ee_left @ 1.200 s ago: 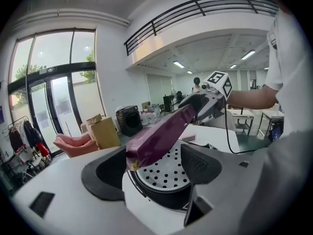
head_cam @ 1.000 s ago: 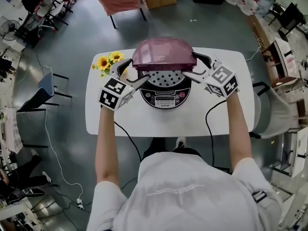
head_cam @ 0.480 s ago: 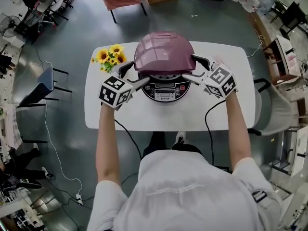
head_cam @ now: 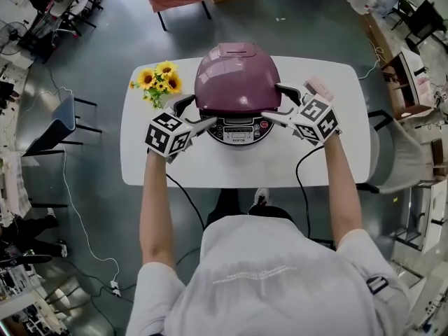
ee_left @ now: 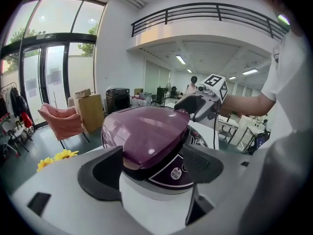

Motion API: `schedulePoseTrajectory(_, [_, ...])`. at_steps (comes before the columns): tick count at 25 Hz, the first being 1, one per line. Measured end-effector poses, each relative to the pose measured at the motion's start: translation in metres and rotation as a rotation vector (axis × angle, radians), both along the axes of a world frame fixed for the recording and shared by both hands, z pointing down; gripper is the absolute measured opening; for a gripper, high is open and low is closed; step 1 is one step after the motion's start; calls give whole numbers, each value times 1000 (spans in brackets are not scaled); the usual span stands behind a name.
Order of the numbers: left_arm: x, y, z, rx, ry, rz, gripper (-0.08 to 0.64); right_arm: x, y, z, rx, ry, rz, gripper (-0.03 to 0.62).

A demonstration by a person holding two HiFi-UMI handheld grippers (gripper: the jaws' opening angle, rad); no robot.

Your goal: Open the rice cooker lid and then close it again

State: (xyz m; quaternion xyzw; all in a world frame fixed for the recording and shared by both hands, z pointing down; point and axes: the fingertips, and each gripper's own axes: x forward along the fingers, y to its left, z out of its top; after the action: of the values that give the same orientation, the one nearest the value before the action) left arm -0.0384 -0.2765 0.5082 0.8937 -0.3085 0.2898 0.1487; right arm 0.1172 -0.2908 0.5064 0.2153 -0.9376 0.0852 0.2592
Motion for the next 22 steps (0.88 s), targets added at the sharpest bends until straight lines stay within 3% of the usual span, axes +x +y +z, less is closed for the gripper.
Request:
schedulePoseTrajectory(5, [1, 0, 4, -23, 71, -42, 385, 1, 1, 5, -36, -21, 20, 376])
schedulePoseTrajectory(17, [-5, -2, 24, -81, 121, -101, 379, 1, 2, 24, -74, -26, 69, 371])
schedulePoseTrajectory(22, [-12, -8, 21, -79, 197, -178, 308, 3, -2, 23, -71, -53, 107, 339])
